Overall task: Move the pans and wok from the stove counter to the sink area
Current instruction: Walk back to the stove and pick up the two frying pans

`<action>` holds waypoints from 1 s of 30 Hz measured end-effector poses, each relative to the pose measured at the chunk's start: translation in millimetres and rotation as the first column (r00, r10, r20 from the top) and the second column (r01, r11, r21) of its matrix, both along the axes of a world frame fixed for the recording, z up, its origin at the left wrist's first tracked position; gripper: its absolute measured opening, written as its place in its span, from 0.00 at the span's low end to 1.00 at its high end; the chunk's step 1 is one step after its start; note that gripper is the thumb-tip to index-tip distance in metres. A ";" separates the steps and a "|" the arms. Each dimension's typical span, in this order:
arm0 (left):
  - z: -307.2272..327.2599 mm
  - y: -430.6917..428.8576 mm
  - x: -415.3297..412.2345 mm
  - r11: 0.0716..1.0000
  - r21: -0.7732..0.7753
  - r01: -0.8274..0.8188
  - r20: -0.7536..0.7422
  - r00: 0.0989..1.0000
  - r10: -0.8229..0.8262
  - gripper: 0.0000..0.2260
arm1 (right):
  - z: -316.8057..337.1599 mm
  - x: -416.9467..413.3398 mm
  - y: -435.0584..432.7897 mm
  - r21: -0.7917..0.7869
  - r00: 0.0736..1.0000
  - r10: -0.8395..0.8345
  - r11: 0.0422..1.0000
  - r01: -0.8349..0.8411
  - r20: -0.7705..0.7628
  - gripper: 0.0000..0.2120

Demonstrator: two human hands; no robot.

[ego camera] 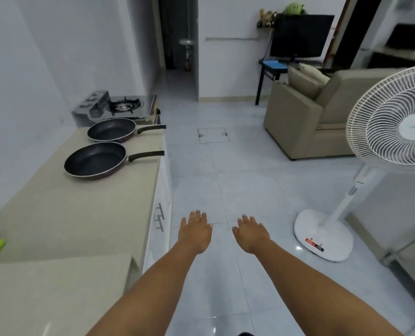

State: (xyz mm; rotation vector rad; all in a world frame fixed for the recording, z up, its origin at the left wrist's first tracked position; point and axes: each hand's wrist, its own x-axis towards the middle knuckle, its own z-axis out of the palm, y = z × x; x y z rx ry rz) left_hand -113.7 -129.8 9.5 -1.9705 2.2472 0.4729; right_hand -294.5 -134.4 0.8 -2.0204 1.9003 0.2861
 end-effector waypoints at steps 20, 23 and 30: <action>-17.7 -338.1 -25.6 0.954 0.061 -0.294 -0.009 0.955 0.295 0.25 | 7.4 -32.1 -390.0 0.042 0.970 0.240 0.970 -0.239 -0.038 0.27; -23.3 -364.4 -4.6 0.924 0.075 -0.375 0.021 0.927 0.375 0.25 | 2.0 -8.3 -429.2 0.038 0.943 0.333 0.942 -0.332 -0.023 0.27; -36.5 -433.5 60.5 0.862 0.045 -0.505 0.030 0.863 0.504 0.25 | -15.1 80.5 -529.9 0.019 0.855 0.518 0.855 -0.518 0.003 0.27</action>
